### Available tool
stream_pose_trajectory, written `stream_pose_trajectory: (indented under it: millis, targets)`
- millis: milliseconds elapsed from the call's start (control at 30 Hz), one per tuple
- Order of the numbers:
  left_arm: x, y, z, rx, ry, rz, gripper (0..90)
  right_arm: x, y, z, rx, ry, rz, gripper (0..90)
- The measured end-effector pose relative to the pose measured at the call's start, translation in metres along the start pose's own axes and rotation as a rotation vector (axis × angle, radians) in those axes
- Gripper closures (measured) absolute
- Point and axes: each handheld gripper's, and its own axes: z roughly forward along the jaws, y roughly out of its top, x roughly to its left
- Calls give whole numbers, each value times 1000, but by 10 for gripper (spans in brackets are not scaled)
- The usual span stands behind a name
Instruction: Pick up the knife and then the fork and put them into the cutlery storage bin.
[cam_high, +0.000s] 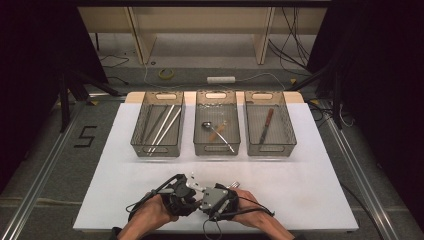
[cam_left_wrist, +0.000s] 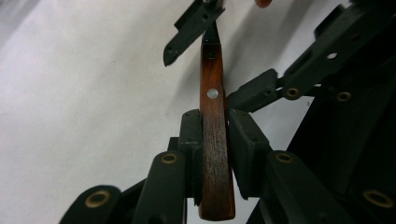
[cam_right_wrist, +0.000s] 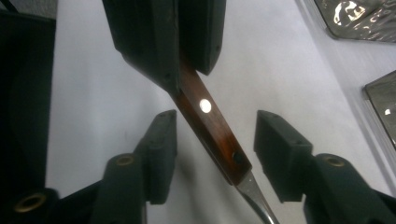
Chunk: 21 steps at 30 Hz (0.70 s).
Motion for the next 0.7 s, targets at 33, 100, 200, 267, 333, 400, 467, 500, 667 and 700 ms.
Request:
stream_pose_trajectory:
  millis: [33,100,200,267,333,400,467,500,667,700]
  targets:
    - [0,0,0,-8,1,-4,754,0,-1,1,9,-1,-14,535]
    - [0,0,-1,-5,-2,-1,754,0,-1,0,6,-5,-24,579]
    - [1,0,-1,-8,-2,-4,754,1,0,0,-7,-11,-43,627]
    - [1,0,-1,-12,-6,-10,754,2,0,0,-7,-19,-69,640]
    - [1,0,-2,-17,-10,-10,753,2,0,-2,9,-20,-111,657]
    - [2,0,-4,-29,-11,-4,753,4,0,-2,-3,-56,-151,682]
    - [2,1,-7,-54,-10,-4,752,6,1,-5,-1,-72,-193,706]
    - [2,1,-9,-57,-13,5,752,8,2,-6,-16,-84,-187,716]
    - [6,2,-17,-133,-16,12,744,10,4,-12,-17,-133,-290,768]
    - [6,2,-18,-153,-19,14,739,7,5,-16,13,-143,-357,777]
